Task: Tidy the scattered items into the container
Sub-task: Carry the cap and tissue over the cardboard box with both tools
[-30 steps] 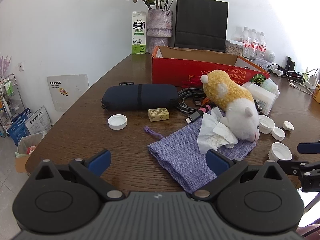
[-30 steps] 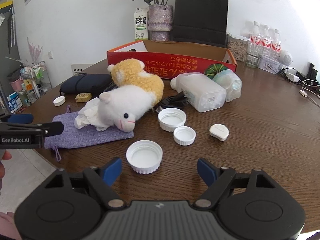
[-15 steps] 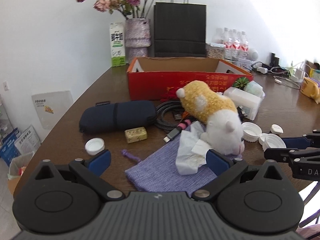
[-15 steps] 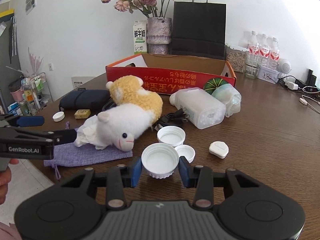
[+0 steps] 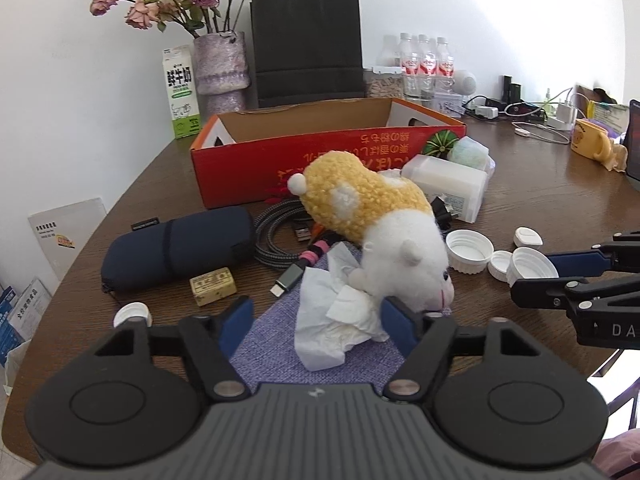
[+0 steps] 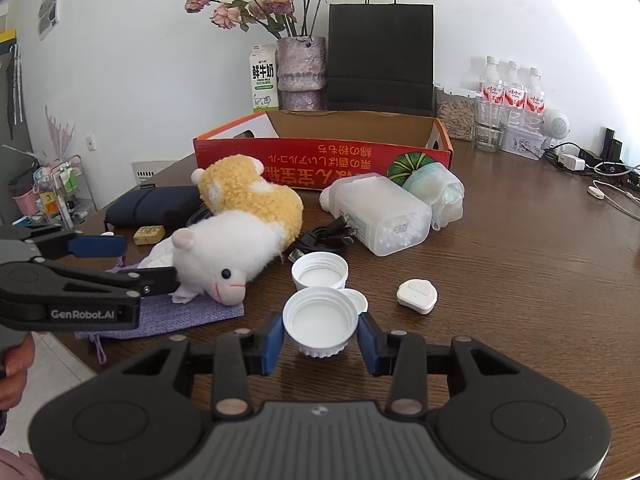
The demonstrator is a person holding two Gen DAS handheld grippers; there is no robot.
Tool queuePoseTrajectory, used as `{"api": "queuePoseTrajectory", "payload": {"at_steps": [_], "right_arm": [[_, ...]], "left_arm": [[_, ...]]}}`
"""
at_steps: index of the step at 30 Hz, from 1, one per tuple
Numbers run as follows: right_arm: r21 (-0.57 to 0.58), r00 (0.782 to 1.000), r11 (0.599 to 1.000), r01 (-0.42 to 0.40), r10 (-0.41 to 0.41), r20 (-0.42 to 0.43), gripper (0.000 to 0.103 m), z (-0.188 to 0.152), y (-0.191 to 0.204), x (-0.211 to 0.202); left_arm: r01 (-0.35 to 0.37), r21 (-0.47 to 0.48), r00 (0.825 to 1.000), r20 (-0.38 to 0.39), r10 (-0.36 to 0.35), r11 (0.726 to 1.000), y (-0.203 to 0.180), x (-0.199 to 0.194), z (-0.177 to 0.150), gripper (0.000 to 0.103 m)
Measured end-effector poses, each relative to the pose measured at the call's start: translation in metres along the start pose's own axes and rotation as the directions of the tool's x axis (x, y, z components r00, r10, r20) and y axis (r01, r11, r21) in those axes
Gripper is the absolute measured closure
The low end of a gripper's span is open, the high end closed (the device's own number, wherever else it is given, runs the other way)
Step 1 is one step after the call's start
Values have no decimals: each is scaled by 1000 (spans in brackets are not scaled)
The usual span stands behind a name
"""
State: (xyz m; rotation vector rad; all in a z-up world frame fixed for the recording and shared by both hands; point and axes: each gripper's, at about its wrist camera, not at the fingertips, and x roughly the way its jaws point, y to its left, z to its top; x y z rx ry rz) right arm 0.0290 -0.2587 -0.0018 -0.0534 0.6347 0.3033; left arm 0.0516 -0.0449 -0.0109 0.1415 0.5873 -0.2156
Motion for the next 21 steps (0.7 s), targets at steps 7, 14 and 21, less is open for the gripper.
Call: {"api": "queuePoseTrajectory", "payload": {"at_steps": [7, 14, 21], "right_arm": [[10, 1000, 1000, -2, 2, 4, 64, -1, -3, -1], [16, 1000, 1000, -5, 5, 12, 64, 0, -5, -3], [16, 1000, 1000, -8, 8, 12, 64, -1, -5, -3]], "left_arm": [[88, -31, 996, -7, -88, 996, 2, 2, 0, 82], [31, -82, 999, -22, -33, 996, 9, 5, 1, 41], [119, -133, 992, -18, -122, 984, 14, 6, 0, 88]]}}
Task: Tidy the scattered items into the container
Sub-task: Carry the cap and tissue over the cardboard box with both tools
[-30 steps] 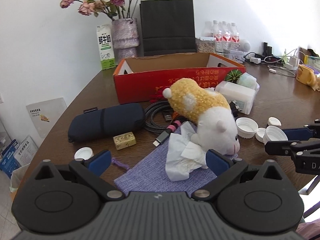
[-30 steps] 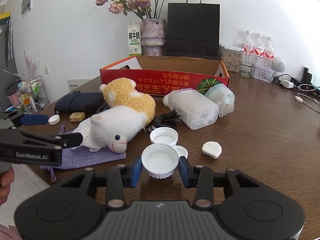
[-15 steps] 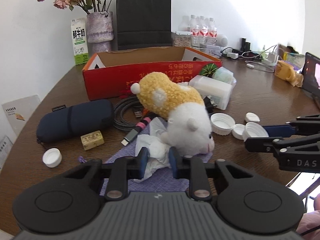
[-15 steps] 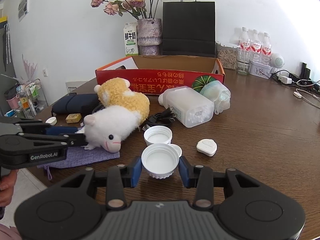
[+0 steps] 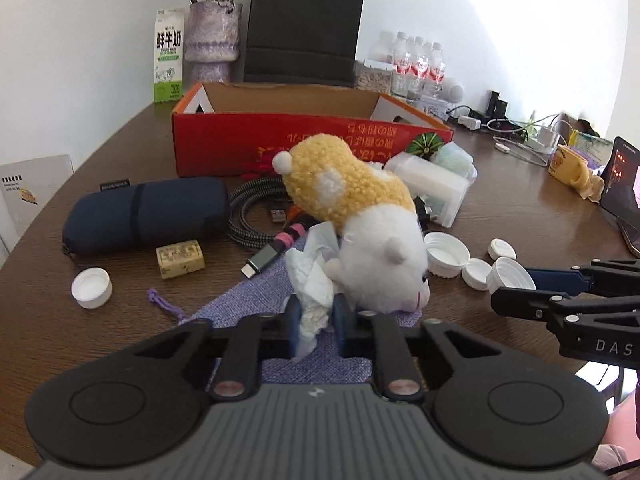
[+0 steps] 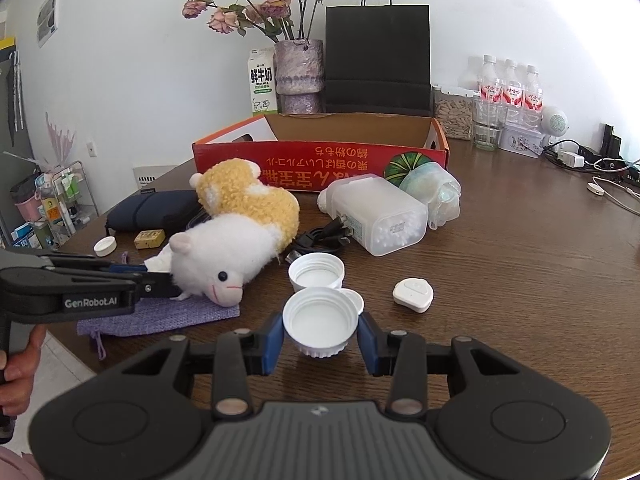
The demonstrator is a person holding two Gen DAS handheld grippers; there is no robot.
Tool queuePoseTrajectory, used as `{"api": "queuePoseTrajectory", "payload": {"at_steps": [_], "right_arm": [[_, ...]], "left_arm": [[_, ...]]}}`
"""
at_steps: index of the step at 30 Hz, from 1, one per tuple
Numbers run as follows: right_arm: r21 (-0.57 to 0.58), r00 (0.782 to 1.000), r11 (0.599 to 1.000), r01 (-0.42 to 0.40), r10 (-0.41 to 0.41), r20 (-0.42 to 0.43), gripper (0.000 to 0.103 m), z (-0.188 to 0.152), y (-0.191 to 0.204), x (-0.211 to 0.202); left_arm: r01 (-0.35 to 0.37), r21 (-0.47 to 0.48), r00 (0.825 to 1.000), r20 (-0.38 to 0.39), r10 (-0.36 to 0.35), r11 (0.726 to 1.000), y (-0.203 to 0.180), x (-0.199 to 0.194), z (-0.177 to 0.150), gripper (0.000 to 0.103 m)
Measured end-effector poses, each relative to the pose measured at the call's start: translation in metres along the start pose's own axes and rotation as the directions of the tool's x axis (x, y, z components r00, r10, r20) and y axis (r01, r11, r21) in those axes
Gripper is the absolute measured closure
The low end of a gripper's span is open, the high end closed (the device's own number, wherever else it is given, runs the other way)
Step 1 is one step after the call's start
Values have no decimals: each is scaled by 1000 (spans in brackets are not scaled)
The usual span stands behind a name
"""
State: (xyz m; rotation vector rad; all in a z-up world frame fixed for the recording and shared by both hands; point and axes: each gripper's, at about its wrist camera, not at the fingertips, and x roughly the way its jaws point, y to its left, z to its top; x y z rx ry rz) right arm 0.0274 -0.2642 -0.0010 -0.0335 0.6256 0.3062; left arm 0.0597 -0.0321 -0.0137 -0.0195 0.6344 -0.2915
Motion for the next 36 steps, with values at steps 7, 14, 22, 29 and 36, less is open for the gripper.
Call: {"api": "queuePoseTrajectory", "payload": {"at_steps": [7, 14, 22, 29, 36], "right_arm": [[6, 1000, 1000, 0, 0, 30, 64, 2, -2, -5], [-13, 995, 1000, 0, 1, 101, 64, 22, 0, -6], [1, 965, 1000, 10, -10, 261, 64, 94, -7, 20], [71, 950, 997, 30, -51, 307, 64, 166, -25, 78], [158, 966, 986, 47, -85, 243, 64, 185, -50, 151]], "left_arm": [[-19, -16, 995, 102, 20, 1000, 4, -29, 10, 89], [-44, -42, 980, 194, 51, 998, 10, -40, 43, 88], [-61, -57, 950, 304, 76, 997, 9, -8, 113, 87], [-84, -106, 945, 308, 113, 991, 13, 56, 174, 87], [-129, -157, 960, 230, 163, 979, 33, 133, 184, 87]]}}
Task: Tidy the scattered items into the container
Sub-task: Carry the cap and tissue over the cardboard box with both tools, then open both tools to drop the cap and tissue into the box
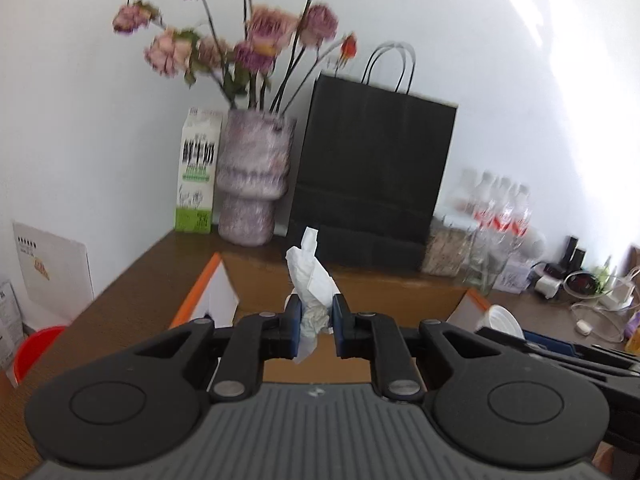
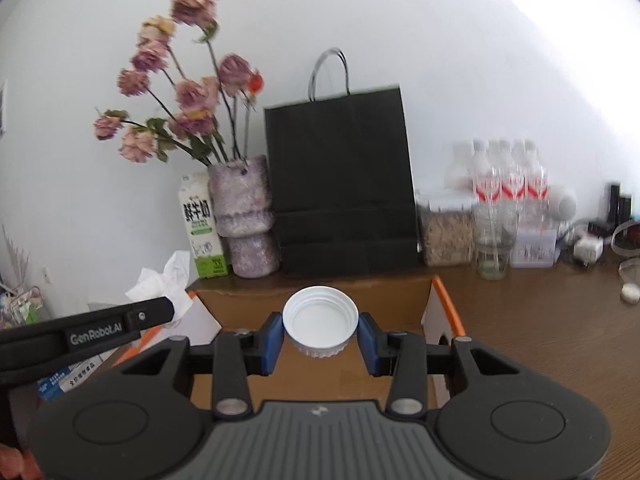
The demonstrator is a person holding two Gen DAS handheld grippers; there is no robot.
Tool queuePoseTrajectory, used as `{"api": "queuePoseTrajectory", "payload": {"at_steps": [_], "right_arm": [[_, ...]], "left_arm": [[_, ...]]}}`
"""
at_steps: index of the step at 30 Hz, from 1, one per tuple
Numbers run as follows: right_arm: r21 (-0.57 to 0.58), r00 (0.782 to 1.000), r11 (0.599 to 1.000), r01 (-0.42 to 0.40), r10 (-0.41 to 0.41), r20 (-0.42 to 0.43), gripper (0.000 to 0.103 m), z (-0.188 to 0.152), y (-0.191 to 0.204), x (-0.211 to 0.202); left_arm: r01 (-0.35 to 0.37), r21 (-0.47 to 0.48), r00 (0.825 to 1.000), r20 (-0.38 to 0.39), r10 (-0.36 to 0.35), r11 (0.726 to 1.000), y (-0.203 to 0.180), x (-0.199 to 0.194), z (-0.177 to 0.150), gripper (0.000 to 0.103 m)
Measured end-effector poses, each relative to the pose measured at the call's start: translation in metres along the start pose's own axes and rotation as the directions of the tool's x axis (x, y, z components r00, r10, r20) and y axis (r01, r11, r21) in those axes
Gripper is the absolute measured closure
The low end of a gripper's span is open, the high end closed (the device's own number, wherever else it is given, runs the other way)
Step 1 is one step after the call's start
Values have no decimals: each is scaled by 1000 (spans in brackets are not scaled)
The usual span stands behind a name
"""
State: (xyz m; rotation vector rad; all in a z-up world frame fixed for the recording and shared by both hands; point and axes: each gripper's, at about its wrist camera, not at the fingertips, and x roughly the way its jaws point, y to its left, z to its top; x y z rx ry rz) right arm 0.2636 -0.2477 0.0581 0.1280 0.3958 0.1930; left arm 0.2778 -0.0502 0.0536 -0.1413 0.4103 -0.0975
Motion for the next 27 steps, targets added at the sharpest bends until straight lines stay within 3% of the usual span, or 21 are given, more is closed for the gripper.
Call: {"api": "queuePoseTrajectory", "payload": {"at_steps": [2, 4, 11, 12, 13, 14, 15, 16, 18, 27], "right_arm": [[-30, 998, 999, 20, -22, -62, 64, -14, -2, 14], [-47, 995, 998, 38, -42, -91, 64, -21, 0, 22], [-66, 992, 998, 22, -30, -122, 64, -29, 8, 24], [-66, 992, 998, 20, -28, -121, 64, -28, 9, 22], [-66, 992, 998, 17, -25, -121, 64, -29, 9, 22], [-62, 993, 998, 16, -23, -118, 63, -29, 9, 20], [-58, 993, 998, 15, -21, -115, 49, -29, 9, 19], [-58, 993, 998, 17, -23, -112, 26, -28, 9, 16], [-66, 996, 997, 25, -31, -87, 0, -28, 10, 11], [-73, 996, 996, 48, -53, -69, 0, -25, 12, 1]], "left_arm": [[25, -12, 998, -56, -26, 1000, 8, 11, -8, 87], [3, -17, 997, -77, -4, 1000, 11, 14, -11, 87], [-28, 32, 998, -56, 30, 999, 4, 8, -16, 82], [-38, 38, 997, -61, 40, 999, 3, 8, -16, 70], [-45, 42, 997, -66, 48, 998, 3, 7, -16, 47], [-52, 47, 996, -67, 55, 998, 2, 7, -15, 33], [-58, 54, 996, -59, 61, 997, 1, 5, -15, 8], [-58, 64, 997, -43, 60, 996, -1, 2, -14, 0], [-52, 72, 998, -18, 54, 996, -3, -3, -15, 0], [-60, 51, 998, -23, 61, 997, -4, -6, -14, 0]]}}
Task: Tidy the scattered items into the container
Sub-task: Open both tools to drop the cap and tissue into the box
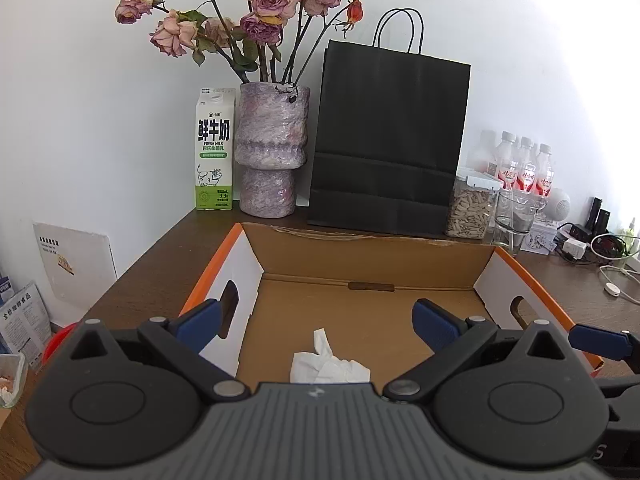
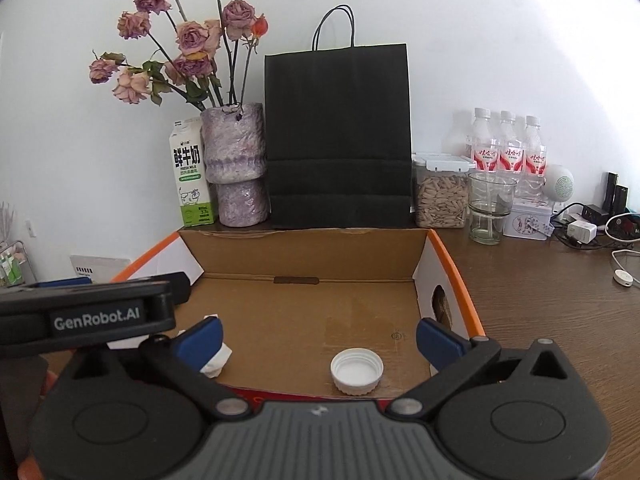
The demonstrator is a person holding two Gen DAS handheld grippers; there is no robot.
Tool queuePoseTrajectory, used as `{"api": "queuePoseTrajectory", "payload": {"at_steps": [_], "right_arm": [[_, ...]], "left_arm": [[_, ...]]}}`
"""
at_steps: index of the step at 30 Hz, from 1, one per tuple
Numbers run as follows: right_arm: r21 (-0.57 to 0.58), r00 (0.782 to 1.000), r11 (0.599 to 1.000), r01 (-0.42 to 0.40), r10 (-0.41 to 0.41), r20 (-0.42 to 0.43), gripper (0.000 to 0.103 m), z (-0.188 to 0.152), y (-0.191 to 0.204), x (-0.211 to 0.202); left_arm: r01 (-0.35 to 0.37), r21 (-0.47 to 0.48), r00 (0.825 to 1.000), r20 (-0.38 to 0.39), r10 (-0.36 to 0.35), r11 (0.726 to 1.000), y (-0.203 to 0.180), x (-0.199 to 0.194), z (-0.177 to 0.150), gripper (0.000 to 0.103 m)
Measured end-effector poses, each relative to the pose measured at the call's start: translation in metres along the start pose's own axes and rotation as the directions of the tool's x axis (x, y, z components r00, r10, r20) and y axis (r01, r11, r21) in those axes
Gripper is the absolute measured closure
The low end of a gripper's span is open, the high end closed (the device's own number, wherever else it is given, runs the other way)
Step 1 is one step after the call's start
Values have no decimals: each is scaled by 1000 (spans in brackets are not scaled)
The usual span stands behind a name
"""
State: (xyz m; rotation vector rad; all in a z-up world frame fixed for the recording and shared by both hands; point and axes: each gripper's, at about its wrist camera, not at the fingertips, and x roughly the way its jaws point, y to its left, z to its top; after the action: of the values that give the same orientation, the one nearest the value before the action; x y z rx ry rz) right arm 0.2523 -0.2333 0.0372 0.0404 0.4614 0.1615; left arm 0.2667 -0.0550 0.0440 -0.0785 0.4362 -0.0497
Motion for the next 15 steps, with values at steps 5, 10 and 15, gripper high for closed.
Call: {"api": "queuePoseTrajectory", "payload": {"at_steps": [5, 10, 15], "right_arm": [[-1, 1000, 1000, 1, -1, 4, 0, 1, 1, -2], [4, 1000, 1000, -13, 13, 10, 0, 2, 0, -5], [3, 999, 999, -34, 34, 14, 0, 3, 0, -8]], "left_arm": [[21, -20, 1000, -4, -21, 1000, 3, -1, 0, 0], [24, -27, 1000, -11, -25, 999, 2, -1, 0, 0], [25, -45, 1000, 2, -25, 999, 4, -5, 1, 0]]}}
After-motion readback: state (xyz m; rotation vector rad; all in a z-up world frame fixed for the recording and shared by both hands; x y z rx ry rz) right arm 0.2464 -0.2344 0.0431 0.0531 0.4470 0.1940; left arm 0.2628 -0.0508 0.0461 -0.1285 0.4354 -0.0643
